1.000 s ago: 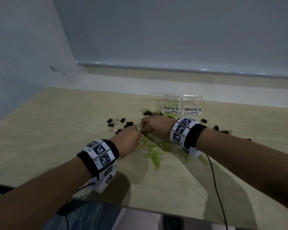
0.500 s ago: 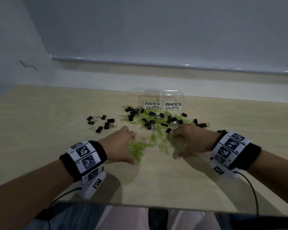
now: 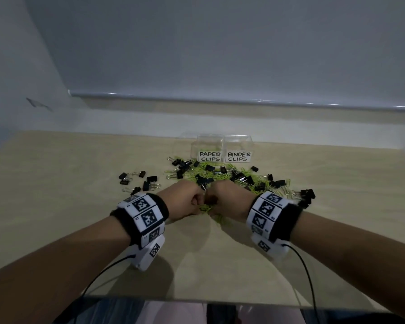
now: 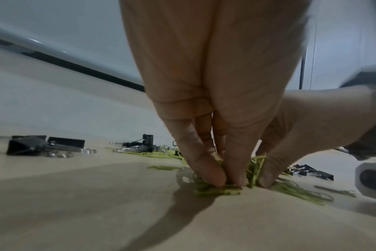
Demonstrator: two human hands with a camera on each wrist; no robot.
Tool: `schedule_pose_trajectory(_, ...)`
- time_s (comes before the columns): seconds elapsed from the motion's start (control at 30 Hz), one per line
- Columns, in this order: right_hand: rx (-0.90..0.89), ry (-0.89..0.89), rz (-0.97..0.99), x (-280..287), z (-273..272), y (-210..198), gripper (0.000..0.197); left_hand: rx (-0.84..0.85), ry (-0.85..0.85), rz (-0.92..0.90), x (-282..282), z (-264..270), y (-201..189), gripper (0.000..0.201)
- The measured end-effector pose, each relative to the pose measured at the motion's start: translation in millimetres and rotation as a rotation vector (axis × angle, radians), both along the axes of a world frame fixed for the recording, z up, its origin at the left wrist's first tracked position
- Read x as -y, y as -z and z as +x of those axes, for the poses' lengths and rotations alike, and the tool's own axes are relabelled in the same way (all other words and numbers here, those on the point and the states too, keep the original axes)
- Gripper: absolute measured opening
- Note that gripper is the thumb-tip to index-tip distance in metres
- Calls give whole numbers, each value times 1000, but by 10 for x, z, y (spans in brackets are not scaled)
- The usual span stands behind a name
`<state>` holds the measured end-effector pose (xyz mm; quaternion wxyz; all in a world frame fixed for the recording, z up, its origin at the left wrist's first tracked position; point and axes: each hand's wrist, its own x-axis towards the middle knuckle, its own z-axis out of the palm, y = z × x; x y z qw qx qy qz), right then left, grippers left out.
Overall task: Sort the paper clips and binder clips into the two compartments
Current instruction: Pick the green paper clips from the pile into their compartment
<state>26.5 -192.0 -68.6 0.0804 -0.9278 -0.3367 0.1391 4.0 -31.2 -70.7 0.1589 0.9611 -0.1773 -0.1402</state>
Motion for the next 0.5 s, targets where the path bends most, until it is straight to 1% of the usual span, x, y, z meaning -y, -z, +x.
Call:
schedule_pose_trajectory(0.07,-7,12,64,63,35,22,9,-3,18,7,-45,24,-12,9)
schedule_pose_trajectory(0.13,-28,28,115,164,89,35,12,-22,8,-23,-92,51,-35,8)
schedule_pose_trajectory(0.23,-78,87,208,318,188,32,14,-82,-48,-137,-137,119,-92,6)
schedule_pose_trajectory(0.33,-157,221,348,454,304,-56,10,-118,-102,-290,-139,252,-204,5)
schedule_pose_trajectory(0.4,-218,283,473,505,402,-192,7,-81,-138,-386,-120,407,-306,5)
schedule_pose_trajectory(0.5,-194,349,641,503,637,-432,6,27,-216,-496,-63,720,-449,6)
